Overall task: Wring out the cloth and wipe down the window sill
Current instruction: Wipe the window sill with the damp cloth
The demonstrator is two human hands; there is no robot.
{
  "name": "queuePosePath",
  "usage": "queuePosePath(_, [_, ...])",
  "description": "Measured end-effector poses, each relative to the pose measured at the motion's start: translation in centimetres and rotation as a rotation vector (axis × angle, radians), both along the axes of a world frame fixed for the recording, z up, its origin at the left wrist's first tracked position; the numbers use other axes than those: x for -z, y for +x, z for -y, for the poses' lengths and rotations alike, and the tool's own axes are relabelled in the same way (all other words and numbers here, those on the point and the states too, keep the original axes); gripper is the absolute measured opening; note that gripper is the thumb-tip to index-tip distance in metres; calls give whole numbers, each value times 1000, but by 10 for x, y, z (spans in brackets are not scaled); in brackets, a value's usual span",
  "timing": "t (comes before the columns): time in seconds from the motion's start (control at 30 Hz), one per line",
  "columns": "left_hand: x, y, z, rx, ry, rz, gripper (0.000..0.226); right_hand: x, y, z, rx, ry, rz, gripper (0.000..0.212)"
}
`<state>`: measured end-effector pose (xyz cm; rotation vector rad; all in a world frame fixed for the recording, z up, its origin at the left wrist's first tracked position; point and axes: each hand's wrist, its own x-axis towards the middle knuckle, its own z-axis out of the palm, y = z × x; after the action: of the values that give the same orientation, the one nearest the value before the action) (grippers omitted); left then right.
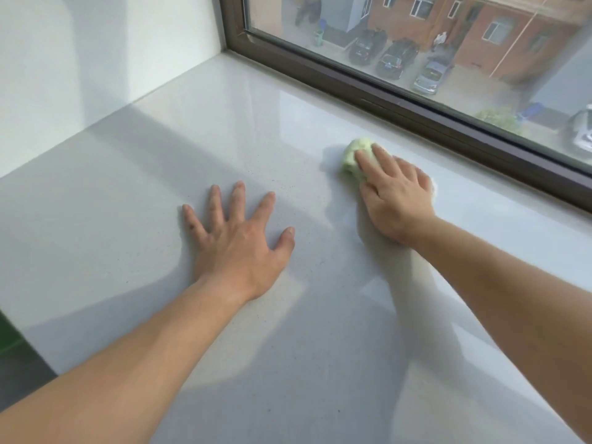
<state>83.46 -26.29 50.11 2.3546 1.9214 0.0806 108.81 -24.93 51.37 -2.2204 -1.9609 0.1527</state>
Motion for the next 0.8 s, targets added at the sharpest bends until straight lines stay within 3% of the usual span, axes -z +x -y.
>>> queuePosePath(0.1, [-2, 0, 0, -1, -13, 8, 71, 0, 6, 24, -174, 1, -13, 50])
queuePosePath(0.27, [-3, -1, -1, 2, -51, 16, 68, -6, -5, 16, 212, -25, -49, 49])
queuePosePath(0.47, [-13, -27, 4, 106, -80, 264, 62, -2, -80, 96, -228, -14, -46, 53])
queuePosePath(0.67, [-7, -102, 55, 236, 26, 137, 60, -4, -81, 67, 148, -56, -94, 53])
queuePosePath(0.8, [-4, -115, 58, 273, -6, 142, 65, -4, -148, 136, -150, -13, -48, 54])
